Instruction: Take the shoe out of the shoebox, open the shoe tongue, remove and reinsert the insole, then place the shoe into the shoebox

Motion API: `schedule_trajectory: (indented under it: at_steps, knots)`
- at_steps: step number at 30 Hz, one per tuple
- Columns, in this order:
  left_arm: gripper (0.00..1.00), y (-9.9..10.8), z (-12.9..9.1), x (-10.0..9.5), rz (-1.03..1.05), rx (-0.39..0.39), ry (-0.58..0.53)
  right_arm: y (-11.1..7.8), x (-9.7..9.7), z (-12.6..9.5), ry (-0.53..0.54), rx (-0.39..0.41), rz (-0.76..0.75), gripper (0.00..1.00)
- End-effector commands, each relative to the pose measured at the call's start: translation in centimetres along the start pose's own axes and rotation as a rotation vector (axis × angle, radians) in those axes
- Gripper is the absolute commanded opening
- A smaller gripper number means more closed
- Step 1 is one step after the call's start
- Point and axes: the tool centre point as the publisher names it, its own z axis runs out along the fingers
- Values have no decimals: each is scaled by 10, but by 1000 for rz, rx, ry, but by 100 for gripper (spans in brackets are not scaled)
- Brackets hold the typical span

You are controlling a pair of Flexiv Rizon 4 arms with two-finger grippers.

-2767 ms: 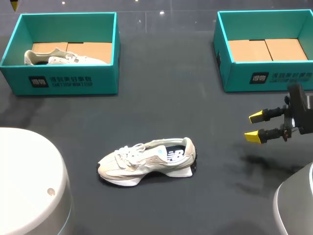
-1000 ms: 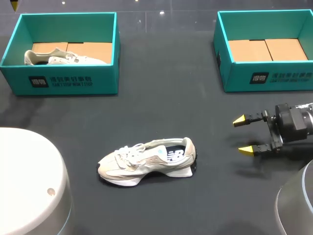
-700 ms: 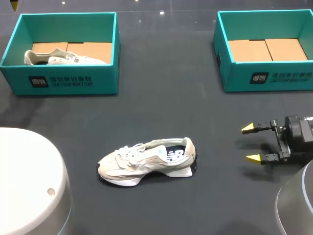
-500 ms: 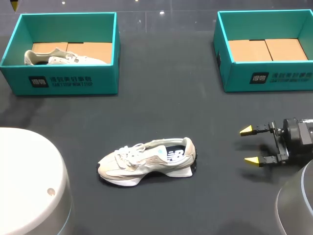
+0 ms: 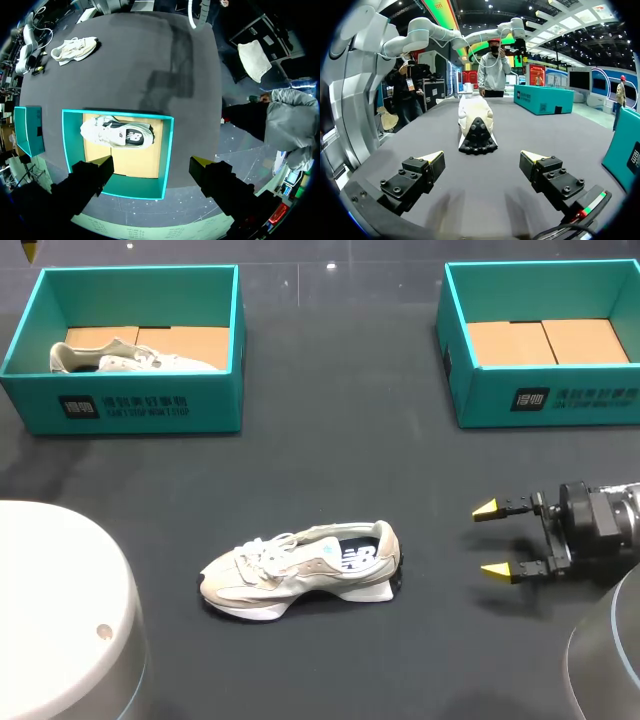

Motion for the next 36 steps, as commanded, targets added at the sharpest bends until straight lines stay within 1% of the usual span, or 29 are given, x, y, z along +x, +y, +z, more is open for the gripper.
schedule_trajectory:
  at_steps: [1, 8, 17, 28, 36]
  knots:
    - [100, -1, 0, 0, 0, -2, 2, 2, 0, 14, -12, -6, 6, 100]
    - [100, -1, 0, 0, 0, -2, 2, 5, 3, 37, -12, -19, 14, 100]
    - [100, -1, 0, 0, 0, -2, 2, 18, 8, 64, 5, 7, -2, 100]
    - [100, -1, 0, 0, 0, -2, 2, 20, 14, 92, 20, 10, 8, 100]
    - [100, -1, 0, 0, 0, -2, 2, 21, 11, 106, 20, 14, 11, 100]
